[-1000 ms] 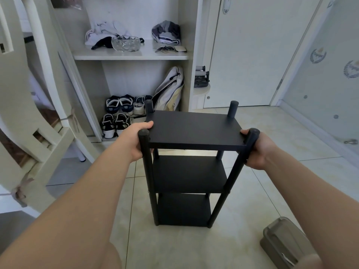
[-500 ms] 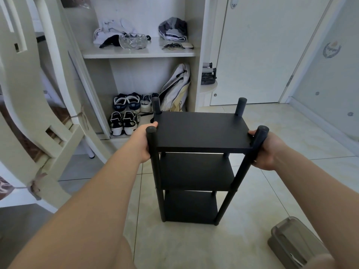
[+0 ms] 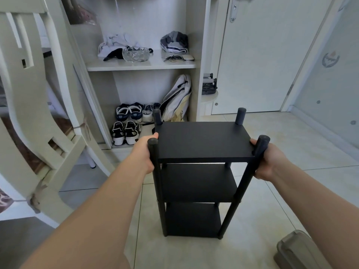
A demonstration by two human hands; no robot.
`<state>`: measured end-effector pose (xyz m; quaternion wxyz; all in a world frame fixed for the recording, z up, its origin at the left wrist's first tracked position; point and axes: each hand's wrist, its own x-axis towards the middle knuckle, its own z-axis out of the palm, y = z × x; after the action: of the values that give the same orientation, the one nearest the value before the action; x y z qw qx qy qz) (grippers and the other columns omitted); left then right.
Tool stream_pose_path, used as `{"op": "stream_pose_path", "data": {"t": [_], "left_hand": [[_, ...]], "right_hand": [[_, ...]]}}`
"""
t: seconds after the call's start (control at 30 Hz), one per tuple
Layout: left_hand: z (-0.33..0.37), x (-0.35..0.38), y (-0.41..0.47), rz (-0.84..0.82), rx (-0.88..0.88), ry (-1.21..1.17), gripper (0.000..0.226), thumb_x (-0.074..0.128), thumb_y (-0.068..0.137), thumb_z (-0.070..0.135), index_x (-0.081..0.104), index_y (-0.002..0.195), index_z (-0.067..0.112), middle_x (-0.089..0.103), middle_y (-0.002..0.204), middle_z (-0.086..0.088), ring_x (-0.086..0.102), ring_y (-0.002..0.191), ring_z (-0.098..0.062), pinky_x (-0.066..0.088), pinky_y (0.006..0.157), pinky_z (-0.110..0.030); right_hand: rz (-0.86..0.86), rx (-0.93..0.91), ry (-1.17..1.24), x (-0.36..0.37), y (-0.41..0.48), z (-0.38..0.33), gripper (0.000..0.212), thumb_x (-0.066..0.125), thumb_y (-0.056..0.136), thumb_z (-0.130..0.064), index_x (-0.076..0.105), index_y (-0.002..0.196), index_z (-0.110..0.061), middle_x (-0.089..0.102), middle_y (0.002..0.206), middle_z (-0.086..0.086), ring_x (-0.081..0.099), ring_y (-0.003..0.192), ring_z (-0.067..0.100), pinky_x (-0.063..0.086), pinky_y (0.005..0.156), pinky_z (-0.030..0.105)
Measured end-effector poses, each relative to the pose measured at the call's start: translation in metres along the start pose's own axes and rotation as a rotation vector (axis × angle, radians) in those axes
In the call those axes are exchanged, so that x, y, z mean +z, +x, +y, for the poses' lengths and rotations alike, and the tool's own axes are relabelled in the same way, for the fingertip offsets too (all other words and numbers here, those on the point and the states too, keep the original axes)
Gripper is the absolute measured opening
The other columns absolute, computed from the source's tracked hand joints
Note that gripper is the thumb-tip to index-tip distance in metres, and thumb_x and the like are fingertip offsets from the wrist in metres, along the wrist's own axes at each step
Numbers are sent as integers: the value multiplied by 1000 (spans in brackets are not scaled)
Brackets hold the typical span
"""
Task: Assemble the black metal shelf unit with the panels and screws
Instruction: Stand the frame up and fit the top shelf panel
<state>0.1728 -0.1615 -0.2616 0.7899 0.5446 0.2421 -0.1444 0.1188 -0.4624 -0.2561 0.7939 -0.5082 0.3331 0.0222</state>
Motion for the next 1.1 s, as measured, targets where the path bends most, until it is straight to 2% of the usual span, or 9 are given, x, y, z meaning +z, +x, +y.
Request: {"op": "stream_pose_path", "data": {"t": [0.23,0.37,0.5,0.57,0.63,0.7,0.9,1.0,1.1], "left_hand": [[-4,-2,7,-45,25,45,30,61,94,44,67,97,15,76,71,-3,73,66,-22,51,63,-35],[-10,-26,9,-159,30,62,32,43,100,36,65,108,14,74,105,-9,68,97,-29,53,79,-46],[-27,-63,7,-234,63,813,52,53,91,0,55,133,31,65,120,5,59,107,-15,47,83,-37],[-42,-61,3,-338,22,1079,49,67,87,7,58,125,36,60,117,13,54,106,-10,41,87,-32],[-57,-48,1,-247,119,1050,15,73,89,28,70,103,28,66,106,9,58,105,-13,42,92,-34],[-67,-35,1,-117,214,933,24,68,92,40,75,88,17,71,95,3,61,99,-16,43,97,-39],[-55,-5,-4,-80,414,895,34,63,93,45,69,84,13,72,81,-4,67,83,-16,47,85,-35],[-54,17,-8,-70,594,896,31,63,91,53,62,85,23,69,68,2,66,63,-9,48,65,-26],[-67,36,-6,-58,761,1024,31,62,88,59,62,80,28,65,65,5,62,60,-11,48,57,-26]], "right_hand": [[-15,-7,-88,-4,0,-4,9,58,95,-24,63,87,-20,67,70,-4,62,63,15,45,63,30],[-14,-63,-133,-11,-8,-10,27,54,99,-42,63,104,-17,65,101,6,62,85,24,47,76,37],[0,-275,-308,-15,-20,-18,35,53,100,-45,66,108,-14,67,106,8,65,93,27,52,78,41],[20,-508,-522,-18,-28,-20,25,58,99,-39,69,99,-16,69,104,3,65,98,20,53,87,39],[-6,-729,-771,-25,-35,-21,10,65,96,-32,72,93,-25,71,94,-8,64,94,8,50,86,29],[-56,-832,-978,-35,-37,-21,10,71,92,-23,70,101,-29,70,98,-12,62,97,7,47,87,27],[94,-1053,-1161,-69,-28,-24,28,74,90,-12,70,116,-23,63,109,-10,57,89,7,43,82,23],[217,-965,-1205,-89,-15,-28,25,77,88,-16,72,112,-20,63,103,-6,57,85,9,38,71,14],[285,-768,-1307,-107,9,-15,19,75,90,-17,72,109,-15,66,103,0,57,92,19,45,78,29]]}}
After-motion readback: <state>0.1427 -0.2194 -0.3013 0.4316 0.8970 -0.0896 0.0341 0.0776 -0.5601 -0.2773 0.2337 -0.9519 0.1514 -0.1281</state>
